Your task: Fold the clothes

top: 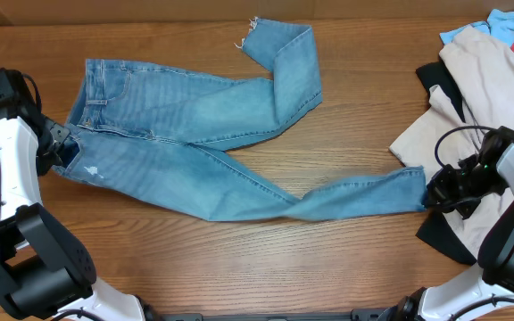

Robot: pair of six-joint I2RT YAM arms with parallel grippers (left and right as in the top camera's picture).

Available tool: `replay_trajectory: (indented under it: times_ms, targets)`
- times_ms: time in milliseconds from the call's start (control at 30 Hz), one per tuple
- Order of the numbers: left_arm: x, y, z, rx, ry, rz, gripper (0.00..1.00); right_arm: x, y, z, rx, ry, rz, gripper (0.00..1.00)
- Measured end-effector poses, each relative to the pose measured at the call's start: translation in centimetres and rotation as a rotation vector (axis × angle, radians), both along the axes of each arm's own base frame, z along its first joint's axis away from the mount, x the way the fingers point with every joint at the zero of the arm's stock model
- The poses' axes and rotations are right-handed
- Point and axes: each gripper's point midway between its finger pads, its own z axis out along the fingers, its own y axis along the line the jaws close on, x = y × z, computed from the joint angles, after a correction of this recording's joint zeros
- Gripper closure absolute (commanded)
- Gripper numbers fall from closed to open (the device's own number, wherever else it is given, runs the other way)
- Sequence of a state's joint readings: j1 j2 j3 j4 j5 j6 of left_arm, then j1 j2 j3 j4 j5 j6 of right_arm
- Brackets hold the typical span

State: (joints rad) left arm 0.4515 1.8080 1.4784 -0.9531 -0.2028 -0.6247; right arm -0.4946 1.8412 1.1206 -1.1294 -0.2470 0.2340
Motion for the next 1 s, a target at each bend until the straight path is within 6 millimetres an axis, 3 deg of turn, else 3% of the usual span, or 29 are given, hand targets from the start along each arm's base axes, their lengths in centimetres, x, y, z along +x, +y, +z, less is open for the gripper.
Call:
replay_trajectory:
  times_ms: [67, 167, 267, 300, 400, 667, 867, 1000]
  targets:
    - [0.0, 0.0, 0.0, 0.0, 0.0, 0.0, 0.95, 0.0, 0.2, 2.8, 0.031, 0.047, 0.003, 0.96]
    - [-0.1, -0.1, 0.0, -0.004, 0.004, -0.001, 0.96, 1.6, -1.5, 9.5, -0.029, 0.043, 0.012, 0.96]
    - [0.0, -0.1, 0.0, -0.006, 0.002, -0.002, 0.96, 1.7, -3.4, 13.9, -0.121, 0.021, -0.003, 0.96]
    - [-0.1, -0.1, -0.1, -0.006, 0.002, -0.002, 0.96, 1.6, -3.8, 14.4, -0.136, 0.018, -0.01, 0.96]
    - [-0.1, -0.2, -0.1, -0.009, 0.003, -0.002, 0.96, 0.6, -4.7, 14.8, -0.155, 0.035, -0.038, 0.96]
    - [-1.2, -1.1, -0.5, -0.046, 0.052, -0.01, 0.96, -0.4, -5.5, 13.5, -0.176, 0.082, -0.047, 0.96]
    - [-3.5, -2.7, -1.0, -0.117, 0.146, -0.013, 0.96, 1.3, -6.8, 12.9, -0.232, 0.013, -0.054, 0.96]
    - [-6.3, -4.2, -1.1, -0.182, 0.261, -0.012, 0.95, 2.6, -7.5, 12.8, -0.259, -0.038, -0.06, 0.96]
